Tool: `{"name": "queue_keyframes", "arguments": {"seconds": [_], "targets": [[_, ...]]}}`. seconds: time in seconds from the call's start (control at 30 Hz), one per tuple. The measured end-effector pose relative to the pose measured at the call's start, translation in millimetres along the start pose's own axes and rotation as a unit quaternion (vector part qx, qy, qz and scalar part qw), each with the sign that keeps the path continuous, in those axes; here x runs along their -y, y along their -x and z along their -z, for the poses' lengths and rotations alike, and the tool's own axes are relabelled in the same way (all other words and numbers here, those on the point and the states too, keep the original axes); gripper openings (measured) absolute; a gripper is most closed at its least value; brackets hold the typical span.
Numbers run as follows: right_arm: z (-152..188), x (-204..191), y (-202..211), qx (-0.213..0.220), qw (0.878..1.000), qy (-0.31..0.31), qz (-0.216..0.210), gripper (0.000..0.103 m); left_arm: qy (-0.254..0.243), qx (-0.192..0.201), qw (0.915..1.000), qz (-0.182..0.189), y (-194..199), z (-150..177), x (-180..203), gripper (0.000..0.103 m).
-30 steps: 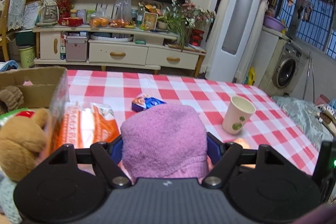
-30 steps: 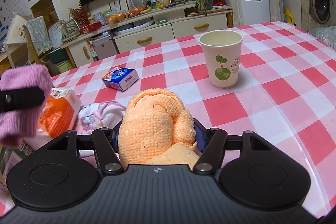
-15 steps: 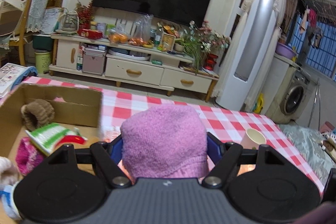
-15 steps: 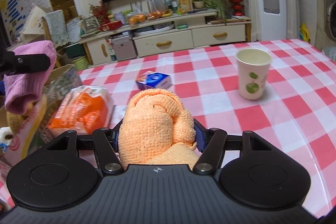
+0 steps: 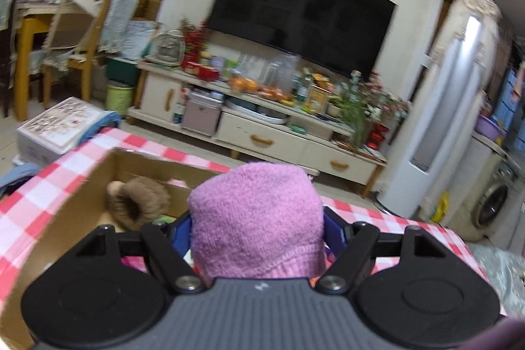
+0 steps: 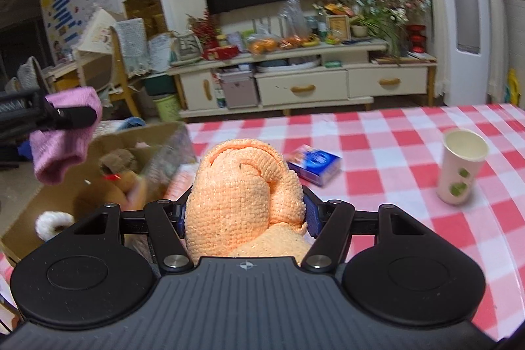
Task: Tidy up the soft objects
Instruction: 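Carry pink towel into the box and open left tool while right tool drops orange towel there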
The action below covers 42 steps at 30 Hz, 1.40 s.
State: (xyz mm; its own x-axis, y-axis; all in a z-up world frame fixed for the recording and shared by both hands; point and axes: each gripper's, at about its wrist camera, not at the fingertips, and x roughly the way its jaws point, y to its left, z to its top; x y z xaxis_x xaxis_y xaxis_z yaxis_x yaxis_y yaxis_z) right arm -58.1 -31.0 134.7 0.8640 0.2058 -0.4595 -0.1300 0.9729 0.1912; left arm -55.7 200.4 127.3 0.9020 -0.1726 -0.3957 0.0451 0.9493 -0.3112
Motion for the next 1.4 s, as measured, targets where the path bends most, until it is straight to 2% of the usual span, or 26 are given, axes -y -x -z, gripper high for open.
{"name": "queue_keyframes", "arguments": {"seconds": [0.33,0.63,0.77,0.97,1.1,1.2,1.3,1.4], "targets": [[-41.7,-42.2,-38.7,0.013,0.998,0.003,-0.061,0.078,0.053,-0.012,0.996,-0.07,-10.5,-11.4,-42.9,0.076],[-77.4,-74.0,-83.9,0.009,0.993,-0.013,-0.12,0.078,0.046,-0.046,0.9929,-0.1,-14.7,-5.3,-52.3,0.076],[-83.8,-89.3,-108.6,-0.007,0.99,-0.018,-0.141,0.079,0.042,-0.055,0.992,-0.106,-14.6,-3.2,-54.6,0.077],[-83.1,-104.8,-139.1,-0.035,0.988,-0.029,-0.147,0.079,0.038,-0.071,0.9904,-0.112,-16.2,-0.4,-55.3,0.077],[-80.6,-106.5,-140.7,-0.045,0.987,-0.033,-0.149,0.08,0.03,-0.078,0.99,-0.114,-17.4,1.2,-53.9,0.077],[-78.2,-106.9,-139.5,-0.051,0.988,-0.033,-0.145,0.085,0.025,-0.086,0.989,-0.118,-18.8,2.8,-52.9,0.078],[-78.3,-107.8,-136.9,-0.054,0.988,-0.031,-0.143,0.1,0.026,-0.093,0.9875,-0.124,-20.4,3.9,-53.8,0.081],[-80.0,-107.8,-129.6,-0.046,0.989,-0.028,-0.141,0.099,0.023,-0.093,0.9866,-0.133,-20.3,3.6,-52.9,0.083]]}}
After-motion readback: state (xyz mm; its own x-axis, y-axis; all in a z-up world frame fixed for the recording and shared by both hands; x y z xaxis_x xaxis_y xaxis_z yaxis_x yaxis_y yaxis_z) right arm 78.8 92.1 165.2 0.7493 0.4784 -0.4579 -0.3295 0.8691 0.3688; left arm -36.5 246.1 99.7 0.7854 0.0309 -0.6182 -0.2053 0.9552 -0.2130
